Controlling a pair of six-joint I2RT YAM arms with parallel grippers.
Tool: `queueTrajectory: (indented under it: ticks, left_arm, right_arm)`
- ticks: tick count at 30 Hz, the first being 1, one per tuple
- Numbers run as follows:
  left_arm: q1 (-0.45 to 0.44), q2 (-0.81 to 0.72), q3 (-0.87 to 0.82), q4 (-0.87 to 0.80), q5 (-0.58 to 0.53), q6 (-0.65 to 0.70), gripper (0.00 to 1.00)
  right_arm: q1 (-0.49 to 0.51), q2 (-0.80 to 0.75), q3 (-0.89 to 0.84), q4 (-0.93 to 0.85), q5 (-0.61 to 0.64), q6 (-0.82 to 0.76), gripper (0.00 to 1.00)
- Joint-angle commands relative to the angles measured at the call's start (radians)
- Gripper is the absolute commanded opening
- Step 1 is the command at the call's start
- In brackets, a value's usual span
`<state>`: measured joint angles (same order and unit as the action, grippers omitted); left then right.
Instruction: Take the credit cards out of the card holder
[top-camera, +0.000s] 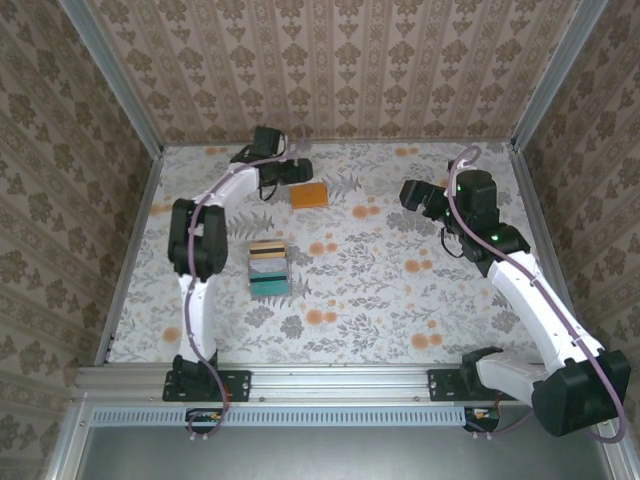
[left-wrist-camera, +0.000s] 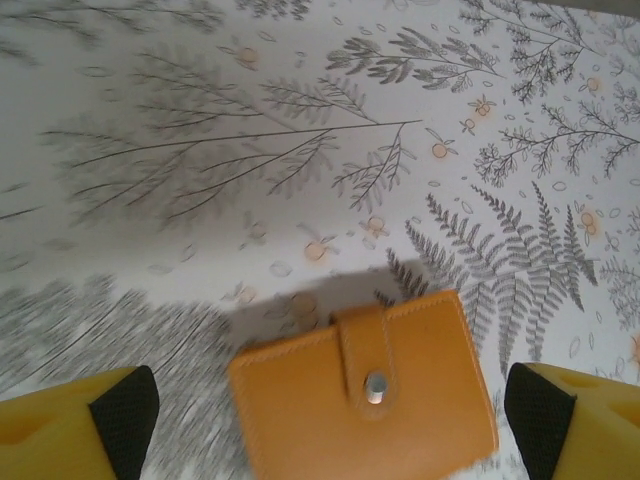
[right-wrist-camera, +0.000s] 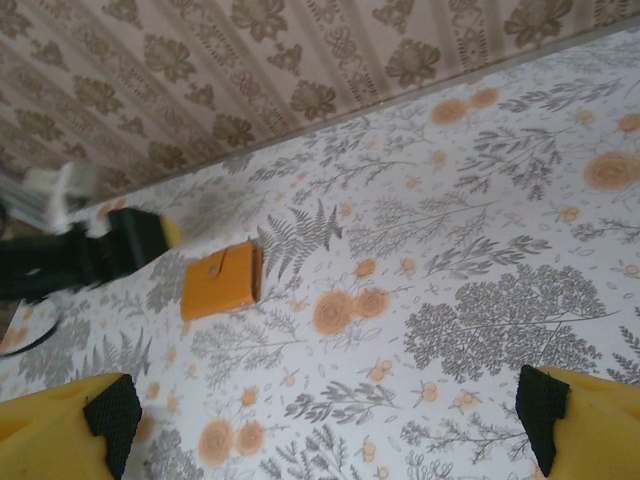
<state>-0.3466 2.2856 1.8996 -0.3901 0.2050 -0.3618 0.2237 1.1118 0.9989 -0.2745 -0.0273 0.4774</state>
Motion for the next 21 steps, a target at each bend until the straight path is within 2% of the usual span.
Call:
queueTrajectory:
  ticks: [1, 5, 9, 16, 21]
  left_arm:
    - [-0.009, 0.102, 0.141, -0.089, 0.091, 0.029, 0.92]
    - [-0.015, 0.214, 0.288, -0.156, 0.119, 0.043, 0.92]
    - [-0.017, 0.242, 0.312, -0.165, 0.202, 0.037, 0.92]
    - [-0.048, 0.221, 0.240, -0.192, 0.389, 0.050, 0.86]
    - [-0.103, 0.121, 0.062, -0.147, 0.386, 0.046, 0.86]
  right_arm:
    - [0.027, -0.042, 0.034, -0.075, 0.036, -0.020, 1.00]
    - [0.054, -0.062, 0.033, -0.111, 0.050, -0.019, 1.00]
    - [0.060, -0.082, 0.010, -0.121, 0.067, -0.019, 1.00]
    - [0.060, -0.072, -0.021, -0.074, 0.053, -0.006, 1.00]
    - [0.060, -0.061, -0.042, -0.042, 0.052, -0.009, 1.00]
